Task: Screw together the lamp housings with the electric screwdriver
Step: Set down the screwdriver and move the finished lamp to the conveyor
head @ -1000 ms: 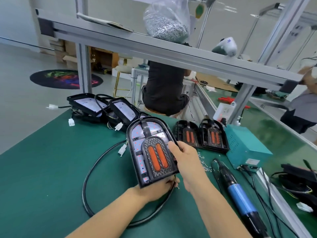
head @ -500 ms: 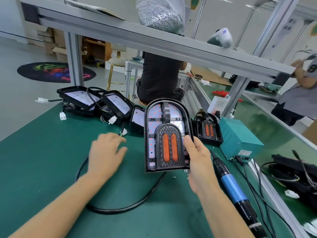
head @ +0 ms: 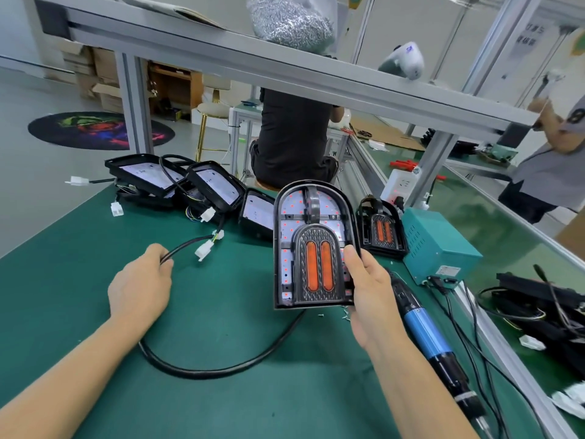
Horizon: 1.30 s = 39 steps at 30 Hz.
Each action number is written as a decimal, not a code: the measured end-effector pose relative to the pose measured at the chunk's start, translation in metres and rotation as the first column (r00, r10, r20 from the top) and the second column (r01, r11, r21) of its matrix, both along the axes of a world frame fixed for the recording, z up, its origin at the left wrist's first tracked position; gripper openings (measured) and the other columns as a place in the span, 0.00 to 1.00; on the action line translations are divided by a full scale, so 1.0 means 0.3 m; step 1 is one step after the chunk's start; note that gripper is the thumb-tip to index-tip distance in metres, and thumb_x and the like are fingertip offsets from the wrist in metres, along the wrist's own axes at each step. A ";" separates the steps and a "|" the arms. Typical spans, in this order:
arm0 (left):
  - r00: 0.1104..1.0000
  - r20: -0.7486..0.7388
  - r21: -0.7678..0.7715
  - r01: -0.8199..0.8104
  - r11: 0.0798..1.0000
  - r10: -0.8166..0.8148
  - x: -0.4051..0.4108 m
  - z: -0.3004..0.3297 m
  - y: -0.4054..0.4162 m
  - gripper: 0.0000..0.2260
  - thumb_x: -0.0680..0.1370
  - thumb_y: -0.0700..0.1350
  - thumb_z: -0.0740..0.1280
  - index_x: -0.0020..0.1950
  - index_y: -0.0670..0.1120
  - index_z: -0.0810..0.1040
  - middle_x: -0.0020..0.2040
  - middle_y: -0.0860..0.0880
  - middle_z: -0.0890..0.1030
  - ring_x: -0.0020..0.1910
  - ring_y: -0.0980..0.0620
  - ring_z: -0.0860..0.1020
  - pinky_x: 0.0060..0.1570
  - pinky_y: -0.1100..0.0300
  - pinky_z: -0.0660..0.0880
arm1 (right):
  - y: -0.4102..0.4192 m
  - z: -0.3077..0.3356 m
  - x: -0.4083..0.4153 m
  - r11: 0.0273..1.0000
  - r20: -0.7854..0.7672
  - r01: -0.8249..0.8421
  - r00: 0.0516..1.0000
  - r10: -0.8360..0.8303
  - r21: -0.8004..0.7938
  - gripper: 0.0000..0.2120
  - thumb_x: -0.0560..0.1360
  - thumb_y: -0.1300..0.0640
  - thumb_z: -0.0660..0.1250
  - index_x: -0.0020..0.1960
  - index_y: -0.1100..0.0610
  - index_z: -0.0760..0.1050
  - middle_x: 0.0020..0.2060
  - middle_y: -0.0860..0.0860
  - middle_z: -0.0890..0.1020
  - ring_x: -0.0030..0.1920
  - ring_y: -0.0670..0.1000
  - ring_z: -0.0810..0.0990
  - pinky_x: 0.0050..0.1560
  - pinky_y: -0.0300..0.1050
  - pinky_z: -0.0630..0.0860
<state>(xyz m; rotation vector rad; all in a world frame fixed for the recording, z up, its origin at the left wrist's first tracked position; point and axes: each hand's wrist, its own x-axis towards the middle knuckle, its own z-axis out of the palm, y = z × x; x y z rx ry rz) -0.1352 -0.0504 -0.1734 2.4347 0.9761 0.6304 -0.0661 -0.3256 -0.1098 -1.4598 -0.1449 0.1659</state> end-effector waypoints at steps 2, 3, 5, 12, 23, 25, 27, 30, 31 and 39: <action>0.999 0.026 0.013 -0.025 1.000 0.025 -0.019 0.003 0.001 0.08 0.82 0.46 0.56 0.51 0.45 0.71 0.39 0.42 0.77 0.39 0.40 0.73 0.38 0.53 0.66 | -0.003 -0.002 0.003 1.000 -0.011 0.003 1.000 -0.003 0.011 0.12 0.80 0.51 0.63 0.44 0.43 0.83 0.45 0.44 0.86 0.50 0.48 0.79 0.68 0.62 0.69; 0.999 0.035 0.005 -0.030 1.000 0.029 -0.027 0.006 0.003 0.08 0.82 0.47 0.56 0.51 0.45 0.71 0.40 0.42 0.78 0.39 0.39 0.73 0.39 0.53 0.66 | -0.002 -0.002 0.003 1.000 -0.013 0.013 1.000 -0.013 0.008 0.13 0.80 0.50 0.63 0.42 0.40 0.83 0.43 0.42 0.86 0.49 0.46 0.80 0.68 0.60 0.69; 0.997 0.063 -0.066 -0.043 0.997 0.048 -0.031 0.011 0.014 0.08 0.82 0.47 0.56 0.51 0.47 0.72 0.41 0.43 0.78 0.42 0.40 0.73 0.41 0.53 0.67 | -0.002 -0.001 0.002 1.000 -0.007 0.026 1.000 -0.026 -0.010 0.15 0.80 0.50 0.63 0.41 0.37 0.83 0.42 0.40 0.85 0.48 0.44 0.81 0.68 0.58 0.70; 0.997 0.076 -0.425 0.018 0.905 0.016 -0.049 0.017 0.086 0.11 0.77 0.45 0.66 0.43 0.38 0.79 0.33 0.37 0.75 0.31 0.45 0.69 0.37 0.56 0.65 | -0.010 0.025 0.010 0.998 0.025 0.055 0.998 -0.054 -0.025 0.10 0.81 0.51 0.63 0.52 0.55 0.81 0.50 0.51 0.85 0.57 0.54 0.81 0.67 0.61 0.70; 0.902 0.382 0.276 0.098 0.956 -0.203 -0.107 0.096 -0.052 0.10 0.78 0.46 0.61 0.48 0.43 0.80 0.23 0.48 0.70 0.23 0.42 0.71 0.29 0.54 0.69 | 0.047 0.042 0.025 0.996 0.026 0.060 0.998 -0.062 0.065 0.12 0.82 0.51 0.61 0.51 0.56 0.79 0.45 0.51 0.82 0.49 0.53 0.76 0.66 0.61 0.69; 0.878 0.350 0.417 0.167 0.893 -0.327 -0.110 0.094 -0.071 0.16 0.76 0.53 0.59 0.46 0.44 0.81 0.23 0.49 0.72 0.21 0.45 0.73 0.26 0.58 0.68 | 0.056 0.053 0.031 0.995 0.022 0.067 0.997 -0.069 0.078 0.12 0.82 0.50 0.61 0.52 0.56 0.80 0.49 0.52 0.84 0.52 0.53 0.78 0.68 0.59 0.69; 0.847 0.289 0.571 0.220 0.791 -0.445 -0.111 0.077 -0.087 0.22 0.76 0.59 0.57 0.47 0.44 0.83 0.27 0.49 0.77 0.23 0.46 0.74 0.26 0.60 0.68 | 0.061 0.064 0.037 0.992 0.027 0.072 0.997 -0.075 0.104 0.14 0.82 0.51 0.61 0.55 0.59 0.79 0.54 0.55 0.84 0.53 0.53 0.78 0.69 0.61 0.68; 0.792 0.192 0.695 0.307 0.650 -0.580 -0.114 0.047 -0.117 0.30 0.76 0.67 0.54 0.51 0.43 0.80 0.31 0.49 0.77 0.24 0.46 0.72 0.32 0.58 0.64 | 0.067 0.074 0.040 0.991 0.052 0.064 0.996 -0.071 0.117 0.13 0.82 0.51 0.60 0.53 0.59 0.78 0.52 0.55 0.84 0.51 0.52 0.77 0.68 0.60 0.69; 0.774 0.172 0.711 0.331 0.621 -0.610 -0.112 0.040 -0.129 0.31 0.75 0.69 0.54 0.52 0.43 0.78 0.31 0.49 0.76 0.25 0.46 0.71 0.33 0.58 0.62 | 0.071 0.074 0.039 0.991 0.058 0.063 0.996 -0.070 0.120 0.12 0.82 0.51 0.60 0.50 0.57 0.78 0.49 0.53 0.84 0.50 0.51 0.77 0.66 0.58 0.70; 0.769 0.049 0.683 0.440 0.583 -0.638 -0.086 0.027 -0.193 0.37 0.68 0.74 0.58 0.49 0.41 0.82 0.31 0.50 0.75 0.27 0.47 0.74 0.32 0.57 0.65 | 0.091 0.078 0.051 0.927 -0.111 0.078 0.993 -0.039 0.366 0.12 0.83 0.52 0.59 0.52 0.54 0.79 0.43 0.49 0.85 0.42 0.47 0.82 0.48 0.43 0.79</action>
